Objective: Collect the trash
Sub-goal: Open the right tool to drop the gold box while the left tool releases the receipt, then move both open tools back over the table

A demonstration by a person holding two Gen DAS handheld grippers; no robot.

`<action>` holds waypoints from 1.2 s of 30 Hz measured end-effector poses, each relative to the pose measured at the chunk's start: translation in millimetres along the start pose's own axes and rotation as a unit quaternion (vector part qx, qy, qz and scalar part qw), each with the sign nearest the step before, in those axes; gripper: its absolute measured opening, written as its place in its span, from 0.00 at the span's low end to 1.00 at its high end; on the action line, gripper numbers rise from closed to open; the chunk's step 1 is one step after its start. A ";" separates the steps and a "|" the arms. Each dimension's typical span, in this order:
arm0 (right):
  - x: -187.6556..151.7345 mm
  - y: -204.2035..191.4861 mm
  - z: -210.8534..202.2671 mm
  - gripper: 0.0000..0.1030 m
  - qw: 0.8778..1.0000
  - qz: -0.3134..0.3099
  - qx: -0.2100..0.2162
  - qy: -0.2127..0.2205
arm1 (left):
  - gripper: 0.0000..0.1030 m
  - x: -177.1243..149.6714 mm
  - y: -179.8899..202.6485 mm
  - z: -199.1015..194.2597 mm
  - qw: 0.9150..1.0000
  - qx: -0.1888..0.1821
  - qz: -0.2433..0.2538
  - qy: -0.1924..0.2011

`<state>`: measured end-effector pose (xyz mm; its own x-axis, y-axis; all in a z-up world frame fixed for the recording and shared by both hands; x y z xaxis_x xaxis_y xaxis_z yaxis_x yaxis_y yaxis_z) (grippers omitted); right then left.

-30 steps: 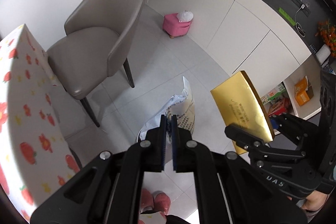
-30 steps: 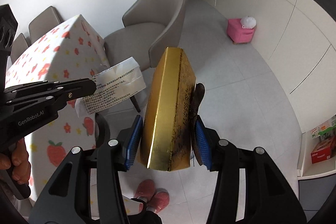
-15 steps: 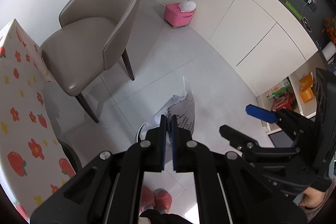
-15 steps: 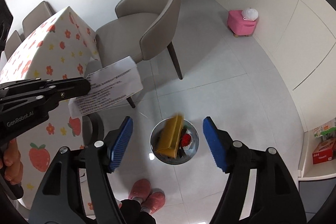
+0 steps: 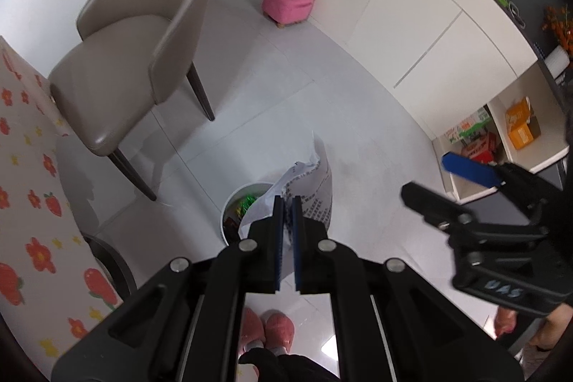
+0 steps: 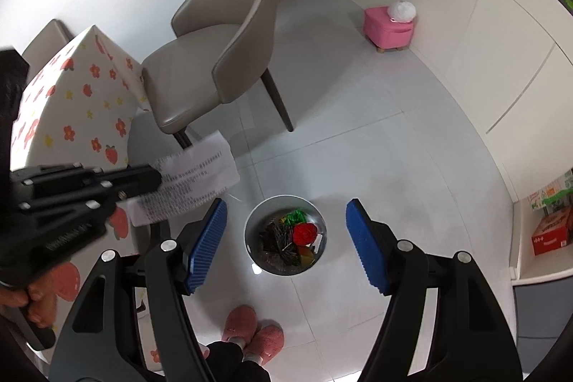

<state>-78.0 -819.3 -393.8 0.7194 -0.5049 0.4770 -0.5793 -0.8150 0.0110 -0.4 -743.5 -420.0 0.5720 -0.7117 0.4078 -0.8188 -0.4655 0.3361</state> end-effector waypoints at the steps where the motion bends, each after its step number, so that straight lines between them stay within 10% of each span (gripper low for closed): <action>1: -2.5 3.1 0.4 0.65 1.000 0.004 -0.002 0.000 | 0.05 -2.1 1.3 6.5 1.000 -0.001 0.002 -0.004; 14: -36.4 36.6 24.5 0.65 0.999 0.041 -0.025 0.001 | 0.10 -24.9 1.2 80.5 0.999 0.007 0.008 -0.030; 17: -36.1 39.4 27.0 0.65 0.999 0.044 -0.027 0.009 | 0.32 -26.1 -0.9 87.8 1.000 0.013 0.008 -0.027; 21: -35.7 41.6 25.5 0.65 0.998 0.044 -0.029 0.020 | 0.36 -25.9 -2.1 90.1 1.000 0.015 0.004 -0.021; 36: -20.4 15.0 -16.7 0.65 0.999 0.018 -0.022 0.021 | 0.47 -15.5 -4.5 21.2 0.999 0.041 -0.003 0.001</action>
<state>-107.7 -816.5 -388.7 0.6814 -0.5208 0.5142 -0.6220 -0.7824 0.0318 -6.7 -741.5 -445.8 0.5770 -0.7077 0.4077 -0.8165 -0.5118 0.2672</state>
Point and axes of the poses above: each gripper's, at about its wrist camera, not at the fingertips, and z roughly the way its jaws point, y to its right, x to its top, the point moved 7 cm from there along z, roughly the way its jaws point, and after that the axes turned 6 degrees about -x, right-handed, at the moved point
